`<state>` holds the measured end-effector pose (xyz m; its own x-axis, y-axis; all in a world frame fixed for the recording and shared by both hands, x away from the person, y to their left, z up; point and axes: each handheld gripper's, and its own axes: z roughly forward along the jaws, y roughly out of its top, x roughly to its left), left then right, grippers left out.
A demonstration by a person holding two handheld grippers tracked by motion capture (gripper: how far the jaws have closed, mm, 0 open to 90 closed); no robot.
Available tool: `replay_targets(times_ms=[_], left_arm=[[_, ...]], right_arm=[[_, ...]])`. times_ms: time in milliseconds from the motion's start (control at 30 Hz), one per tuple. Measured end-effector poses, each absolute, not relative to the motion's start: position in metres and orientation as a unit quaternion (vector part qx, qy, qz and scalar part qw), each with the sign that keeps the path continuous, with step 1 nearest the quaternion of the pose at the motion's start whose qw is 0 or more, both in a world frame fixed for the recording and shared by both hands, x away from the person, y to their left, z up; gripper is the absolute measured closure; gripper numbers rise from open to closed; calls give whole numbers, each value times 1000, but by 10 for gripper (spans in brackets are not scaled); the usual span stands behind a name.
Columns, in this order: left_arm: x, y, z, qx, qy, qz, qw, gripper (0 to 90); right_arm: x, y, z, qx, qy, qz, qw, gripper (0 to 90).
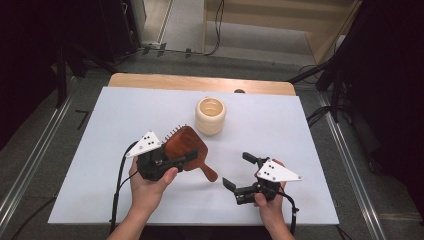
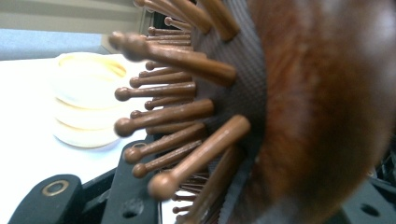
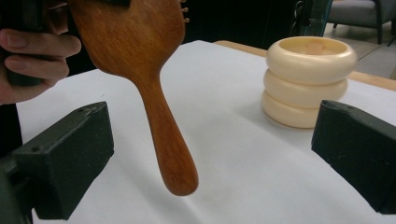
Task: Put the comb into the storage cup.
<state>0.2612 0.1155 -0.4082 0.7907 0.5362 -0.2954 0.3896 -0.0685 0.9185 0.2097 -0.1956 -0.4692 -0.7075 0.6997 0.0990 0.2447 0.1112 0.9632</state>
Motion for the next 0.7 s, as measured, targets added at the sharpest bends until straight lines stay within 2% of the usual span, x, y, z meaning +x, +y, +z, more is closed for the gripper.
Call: replay_targets(times_ms=[333, 700], left_arm=[[268, 116, -405, 720, 323, 61, 611, 569], [274, 112, -398, 721, 313, 60, 616, 570]], right_arm=[[209, -221, -473, 343, 714, 570, 218, 0], [207, -255, -483, 368, 709, 561, 219, 0]])
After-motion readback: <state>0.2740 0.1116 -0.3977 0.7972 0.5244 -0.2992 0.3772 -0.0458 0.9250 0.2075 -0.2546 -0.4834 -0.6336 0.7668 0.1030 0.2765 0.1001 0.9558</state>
